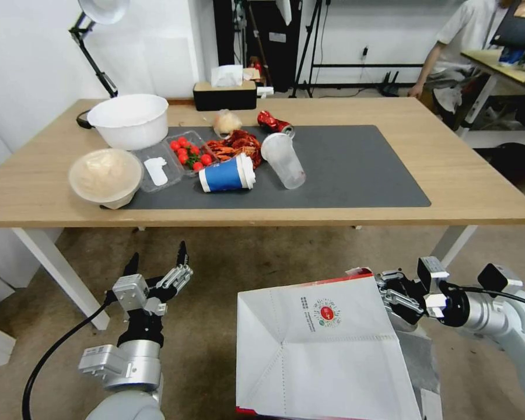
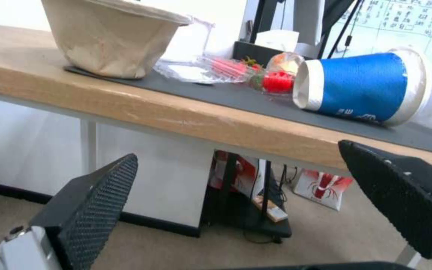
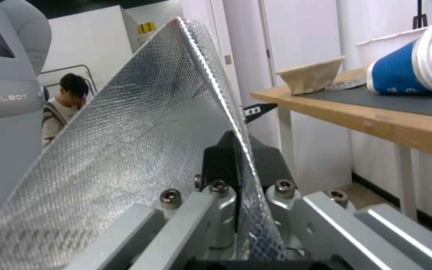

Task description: Pick up the food delivery bag from the floor and place it on the table.

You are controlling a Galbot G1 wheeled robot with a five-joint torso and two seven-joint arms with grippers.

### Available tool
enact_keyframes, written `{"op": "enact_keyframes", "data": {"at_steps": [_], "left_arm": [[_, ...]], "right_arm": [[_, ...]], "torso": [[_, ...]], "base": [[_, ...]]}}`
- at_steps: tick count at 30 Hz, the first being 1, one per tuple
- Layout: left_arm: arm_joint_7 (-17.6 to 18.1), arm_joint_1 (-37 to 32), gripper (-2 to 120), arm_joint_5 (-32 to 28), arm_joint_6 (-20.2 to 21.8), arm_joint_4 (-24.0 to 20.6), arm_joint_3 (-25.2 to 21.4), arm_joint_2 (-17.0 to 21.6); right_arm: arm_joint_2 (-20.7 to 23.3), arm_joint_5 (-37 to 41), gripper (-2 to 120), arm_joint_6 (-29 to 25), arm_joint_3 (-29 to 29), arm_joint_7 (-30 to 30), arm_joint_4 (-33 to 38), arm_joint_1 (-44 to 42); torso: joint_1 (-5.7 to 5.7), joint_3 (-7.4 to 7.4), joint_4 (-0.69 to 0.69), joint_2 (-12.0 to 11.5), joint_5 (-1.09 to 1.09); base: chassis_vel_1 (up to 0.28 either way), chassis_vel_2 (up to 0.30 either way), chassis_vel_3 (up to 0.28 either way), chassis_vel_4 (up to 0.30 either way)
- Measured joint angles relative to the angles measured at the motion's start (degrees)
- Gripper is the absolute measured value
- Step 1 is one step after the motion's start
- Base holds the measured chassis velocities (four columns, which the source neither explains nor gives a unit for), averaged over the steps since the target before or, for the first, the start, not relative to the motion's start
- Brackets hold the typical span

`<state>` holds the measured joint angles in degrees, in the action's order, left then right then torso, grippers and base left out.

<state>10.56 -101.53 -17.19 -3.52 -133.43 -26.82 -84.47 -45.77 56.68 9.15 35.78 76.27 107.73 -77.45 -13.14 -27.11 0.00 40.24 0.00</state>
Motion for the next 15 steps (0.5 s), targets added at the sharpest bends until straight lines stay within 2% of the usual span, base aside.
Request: {"op": "enact_keyframes", "data": {"at_steps": [15], "left_arm": [[0.08, -0.07, 100, -0.01, 0.03, -0.16, -0.07, 0.05]], "right_arm": [[0.23, 0.00, 0, 0.04, -0.07, -0.12, -0.01, 0.16]], "torso": [[-1.57, -2.36, 0.00, 3.96, 0.00]], "base": [[0.000, 0.000, 0.000, 0.000]]}}
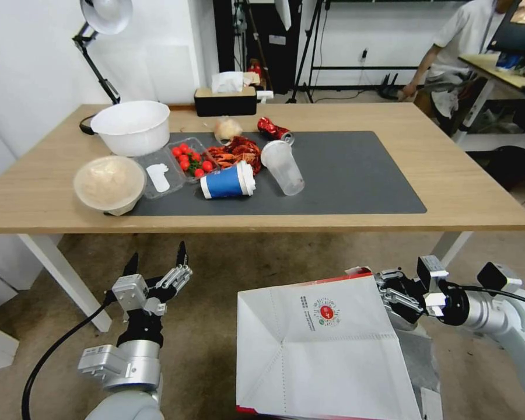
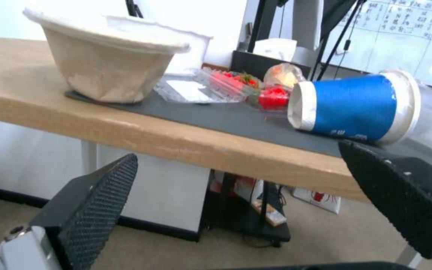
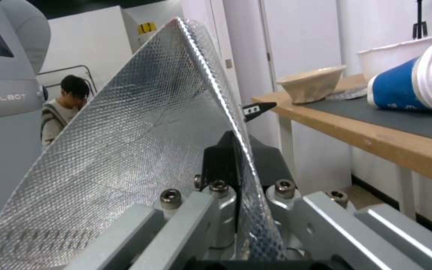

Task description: Pick up the food delivery bag from the floor and place it on the table.

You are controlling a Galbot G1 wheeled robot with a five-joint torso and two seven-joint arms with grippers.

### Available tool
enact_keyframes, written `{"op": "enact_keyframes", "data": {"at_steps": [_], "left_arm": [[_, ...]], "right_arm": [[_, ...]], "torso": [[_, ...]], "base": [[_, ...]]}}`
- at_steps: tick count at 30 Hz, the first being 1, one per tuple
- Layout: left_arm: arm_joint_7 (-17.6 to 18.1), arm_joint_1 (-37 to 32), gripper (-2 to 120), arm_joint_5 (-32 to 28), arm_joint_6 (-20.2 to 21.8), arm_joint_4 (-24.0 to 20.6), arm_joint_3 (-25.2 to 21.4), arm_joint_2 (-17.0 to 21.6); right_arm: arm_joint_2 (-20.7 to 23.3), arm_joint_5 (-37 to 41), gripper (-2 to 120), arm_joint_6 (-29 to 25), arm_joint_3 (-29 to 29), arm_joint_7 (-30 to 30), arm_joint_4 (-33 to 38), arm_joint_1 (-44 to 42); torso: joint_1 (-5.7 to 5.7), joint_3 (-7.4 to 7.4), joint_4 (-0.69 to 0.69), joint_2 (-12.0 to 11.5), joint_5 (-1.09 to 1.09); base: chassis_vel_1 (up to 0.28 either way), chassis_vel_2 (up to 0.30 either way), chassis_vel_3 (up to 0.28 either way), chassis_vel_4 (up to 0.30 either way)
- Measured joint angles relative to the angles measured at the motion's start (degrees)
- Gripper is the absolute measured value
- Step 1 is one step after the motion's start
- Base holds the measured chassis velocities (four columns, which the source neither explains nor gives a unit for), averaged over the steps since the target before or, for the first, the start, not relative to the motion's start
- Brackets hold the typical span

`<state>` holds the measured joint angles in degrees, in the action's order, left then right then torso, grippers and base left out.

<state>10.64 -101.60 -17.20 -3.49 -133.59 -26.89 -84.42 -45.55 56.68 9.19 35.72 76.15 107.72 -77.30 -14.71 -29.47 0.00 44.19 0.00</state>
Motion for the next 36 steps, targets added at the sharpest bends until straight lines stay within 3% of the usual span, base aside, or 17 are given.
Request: {"op": "enact_keyframes", "data": {"at_steps": [25, 36], "left_arm": [[0.19, -0.01, 100, 0.01, 0.04, -0.07, 0.01, -0.01], [0.18, 0.05, 100, -0.01, 0.03, 0.00, 0.02, -0.03]], "right_arm": [[-0.01, -0.02, 0, 0.00, 0.00, -0.07, 0.14, 0.03], [0.06, -0.02, 0, 0.00, 0.07, -0.10, 0.18, 0.01]], "torso": [[-2.41, -3.26, 0.00, 5.66, 0.00], [-3.92, -5.33, 0.00, 9.24, 0.00]], "base": [[0.000, 0.000, 0.000, 0.000], [0.000, 0.000, 0.000, 0.000]]}}
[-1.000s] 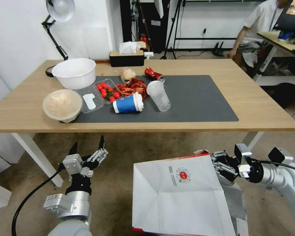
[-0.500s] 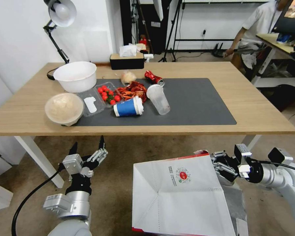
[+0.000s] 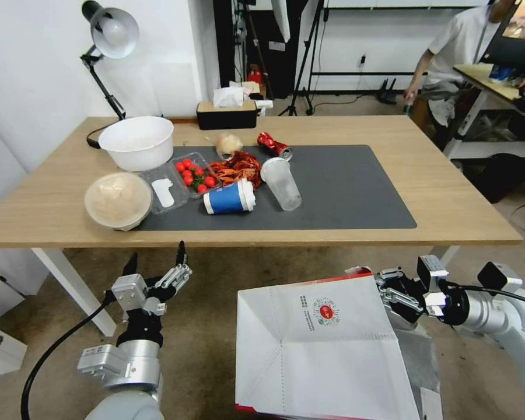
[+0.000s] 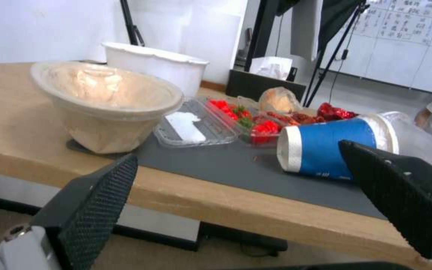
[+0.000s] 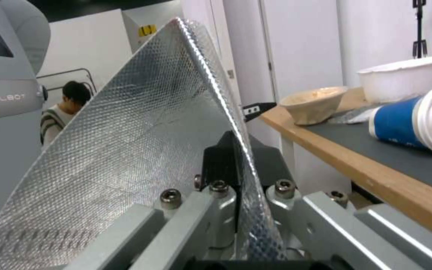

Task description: Pick up the food delivery bag from the floor and place it on the table.

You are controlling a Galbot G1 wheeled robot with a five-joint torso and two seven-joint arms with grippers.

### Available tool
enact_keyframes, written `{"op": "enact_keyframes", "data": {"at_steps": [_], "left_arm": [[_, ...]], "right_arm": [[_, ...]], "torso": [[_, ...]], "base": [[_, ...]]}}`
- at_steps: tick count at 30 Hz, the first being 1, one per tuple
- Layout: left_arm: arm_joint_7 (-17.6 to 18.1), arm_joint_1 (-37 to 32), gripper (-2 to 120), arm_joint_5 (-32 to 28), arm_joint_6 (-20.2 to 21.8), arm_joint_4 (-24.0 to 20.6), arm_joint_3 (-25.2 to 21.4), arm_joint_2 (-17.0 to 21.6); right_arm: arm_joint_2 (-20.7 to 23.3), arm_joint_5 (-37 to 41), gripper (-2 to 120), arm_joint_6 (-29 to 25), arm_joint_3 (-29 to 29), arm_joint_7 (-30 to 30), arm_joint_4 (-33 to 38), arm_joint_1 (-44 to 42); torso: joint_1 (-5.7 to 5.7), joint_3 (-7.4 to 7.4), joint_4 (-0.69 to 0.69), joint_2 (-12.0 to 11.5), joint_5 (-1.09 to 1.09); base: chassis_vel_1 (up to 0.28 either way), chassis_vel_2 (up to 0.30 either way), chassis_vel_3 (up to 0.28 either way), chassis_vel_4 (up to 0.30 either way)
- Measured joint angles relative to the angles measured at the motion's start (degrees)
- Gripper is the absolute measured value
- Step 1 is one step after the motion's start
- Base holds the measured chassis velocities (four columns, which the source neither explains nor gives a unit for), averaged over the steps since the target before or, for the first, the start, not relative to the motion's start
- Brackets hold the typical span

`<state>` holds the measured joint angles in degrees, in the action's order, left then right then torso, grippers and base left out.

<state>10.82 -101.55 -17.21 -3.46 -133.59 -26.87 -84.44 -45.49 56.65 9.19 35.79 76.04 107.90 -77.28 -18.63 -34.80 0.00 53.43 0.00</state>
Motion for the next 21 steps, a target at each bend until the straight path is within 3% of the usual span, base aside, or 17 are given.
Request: {"op": "enact_keyframes", "data": {"at_steps": [21], "left_arm": [[-0.02, -0.16, 100, 0.19, 0.00, -0.30, 0.00, -0.01]], "right_arm": [[0.13, 0.00, 0, 0.00, 0.19, -0.05, 0.40, -0.34]], "torso": [[-2.37, -3.03, 0.00, 5.42, 0.00]], "base": [[0.000, 0.000, 0.000, 0.000]]}}
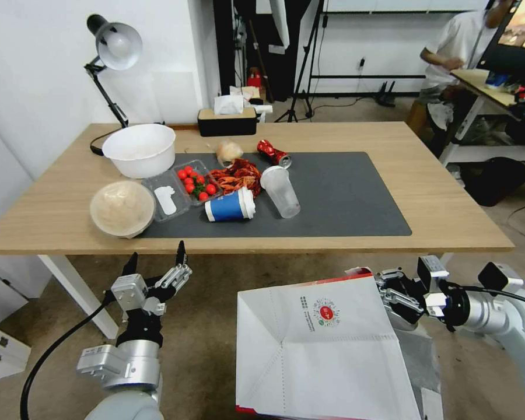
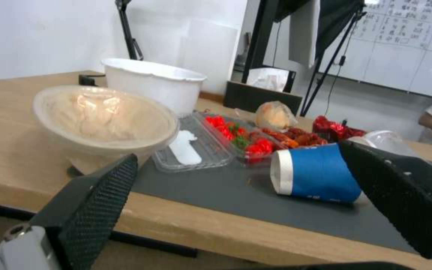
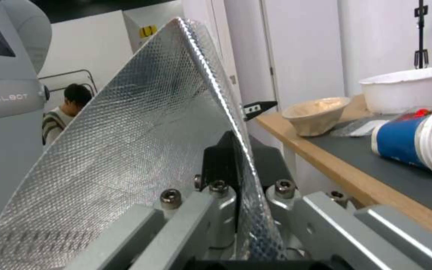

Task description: Pick up the food delivery bag from the floor and place it on the table.

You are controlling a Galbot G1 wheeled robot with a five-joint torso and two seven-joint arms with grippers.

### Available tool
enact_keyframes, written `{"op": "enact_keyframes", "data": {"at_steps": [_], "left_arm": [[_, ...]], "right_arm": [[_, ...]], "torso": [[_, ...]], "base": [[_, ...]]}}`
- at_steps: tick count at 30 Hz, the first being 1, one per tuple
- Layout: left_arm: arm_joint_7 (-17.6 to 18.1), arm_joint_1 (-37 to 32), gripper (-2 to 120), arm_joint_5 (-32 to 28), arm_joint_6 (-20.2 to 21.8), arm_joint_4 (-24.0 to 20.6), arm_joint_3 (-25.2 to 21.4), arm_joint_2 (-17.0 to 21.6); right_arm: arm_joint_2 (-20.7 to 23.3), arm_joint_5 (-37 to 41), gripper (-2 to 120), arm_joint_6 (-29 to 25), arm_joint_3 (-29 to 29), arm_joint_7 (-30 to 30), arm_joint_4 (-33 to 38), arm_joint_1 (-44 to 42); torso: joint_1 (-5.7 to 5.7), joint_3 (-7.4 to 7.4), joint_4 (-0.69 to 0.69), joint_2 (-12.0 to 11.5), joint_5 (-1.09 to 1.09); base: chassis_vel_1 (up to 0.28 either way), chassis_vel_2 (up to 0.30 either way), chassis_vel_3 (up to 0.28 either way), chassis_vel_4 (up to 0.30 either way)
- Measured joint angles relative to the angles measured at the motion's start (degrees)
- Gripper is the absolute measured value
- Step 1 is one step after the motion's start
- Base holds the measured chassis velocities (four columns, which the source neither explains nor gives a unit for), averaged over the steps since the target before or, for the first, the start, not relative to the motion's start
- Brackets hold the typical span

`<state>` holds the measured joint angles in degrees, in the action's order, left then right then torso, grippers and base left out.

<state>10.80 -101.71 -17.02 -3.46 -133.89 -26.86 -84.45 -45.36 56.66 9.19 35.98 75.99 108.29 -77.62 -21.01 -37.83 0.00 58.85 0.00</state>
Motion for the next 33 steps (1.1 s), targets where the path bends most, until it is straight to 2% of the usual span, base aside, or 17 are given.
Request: {"op": "enact_keyframes", "data": {"at_steps": [25, 33], "left_arm": [[-0.38, -0.48, 100, -0.48, -0.17, -0.58, -0.24, 0.28], [-0.94, -0.50, 100, -1.02, -1.24, -0.43, -0.26, 0.55]], "right_arm": [[-0.41, 0.17, 0, -0.12, 0.05, -0.58, 0.51, -0.16], [-0.54, 0.93, 0, -0.21, 0.52, -1.29, 1.41, -0.99]], "torso": [[-3.29, -4.14, 0.00, 7.42, 0.00], [-3.56, -4.37, 0.00, 7.92, 0.00]], "base": [[0.000, 0.000, 0.000, 0.000], [0.000, 0.000, 0.000, 0.000]]}}
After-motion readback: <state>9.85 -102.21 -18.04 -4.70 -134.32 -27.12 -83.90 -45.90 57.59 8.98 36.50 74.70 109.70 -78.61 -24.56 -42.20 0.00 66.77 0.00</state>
